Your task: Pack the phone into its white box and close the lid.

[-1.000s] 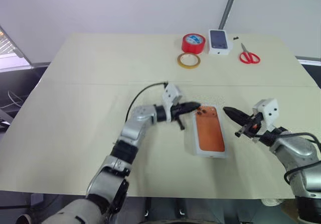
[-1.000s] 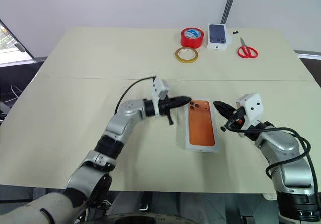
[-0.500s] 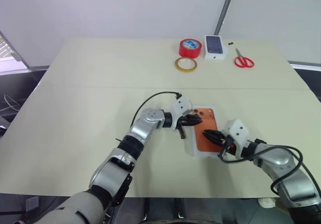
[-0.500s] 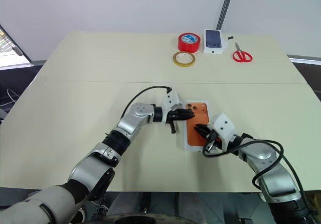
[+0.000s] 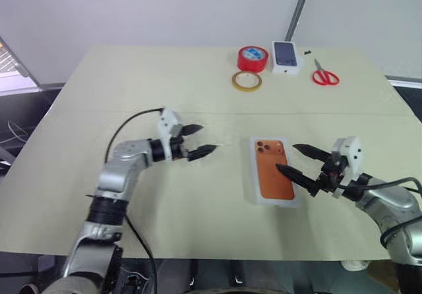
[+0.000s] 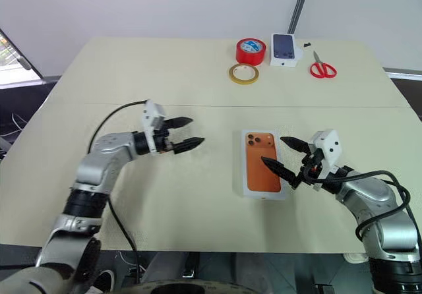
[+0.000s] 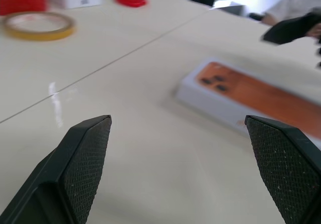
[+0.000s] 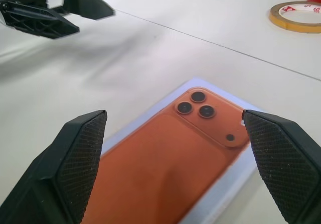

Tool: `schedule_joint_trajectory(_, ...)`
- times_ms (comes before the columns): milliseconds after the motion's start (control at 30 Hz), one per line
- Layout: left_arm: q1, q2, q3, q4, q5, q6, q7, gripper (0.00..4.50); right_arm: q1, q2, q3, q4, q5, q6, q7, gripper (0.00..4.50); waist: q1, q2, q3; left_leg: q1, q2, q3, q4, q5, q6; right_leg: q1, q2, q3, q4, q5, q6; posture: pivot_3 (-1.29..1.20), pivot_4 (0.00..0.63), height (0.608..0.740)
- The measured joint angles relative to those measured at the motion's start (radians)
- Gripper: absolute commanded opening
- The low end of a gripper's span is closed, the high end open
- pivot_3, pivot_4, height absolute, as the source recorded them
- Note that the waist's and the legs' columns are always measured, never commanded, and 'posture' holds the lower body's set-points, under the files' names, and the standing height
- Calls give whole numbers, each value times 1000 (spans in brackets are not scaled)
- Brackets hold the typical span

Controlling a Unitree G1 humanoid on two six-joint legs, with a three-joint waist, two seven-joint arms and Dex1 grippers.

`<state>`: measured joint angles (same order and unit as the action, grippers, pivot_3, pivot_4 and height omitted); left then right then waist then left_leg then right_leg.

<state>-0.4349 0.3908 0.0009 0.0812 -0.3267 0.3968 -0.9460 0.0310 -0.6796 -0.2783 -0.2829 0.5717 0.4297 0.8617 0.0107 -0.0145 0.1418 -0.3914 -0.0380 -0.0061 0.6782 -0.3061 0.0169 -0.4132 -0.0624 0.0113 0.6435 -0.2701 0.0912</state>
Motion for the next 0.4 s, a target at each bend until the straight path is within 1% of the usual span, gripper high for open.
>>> schedule_joint_trajectory(33,12,15,8,0,0,-4,1,4473,-4,-4,-4,10,-2,-5,3,4495,-1,1,0,0,0,0,0,0,0,0,0,0,0,0,0,0,150,740)
schedule_joint_trajectory(100,55,81,39,0,-5,-23,-8,4473,-16,-12,-6,43,-19,-32,18,4495,-2,2,1,0,0,0,0,0,0,0,0,0,0,0,0,0,150,740)
schedule_joint_trajectory(233,101,151,146,-3,-65,26,-5,4473,-16,-52,-8,101,-49,-70,55,4495,2,4,3,0,0,0,0,0,0,0,-1,0,0,0,0,0,150,740)
schedule_joint_trajectory(400,190,236,190,-8,-67,-3,-9,4473,-19,-97,-20,204,-78,-127,119,4495,0,5,3,0,0,1,-1,0,0,0,-1,0,-3,0,0,0,150,740)
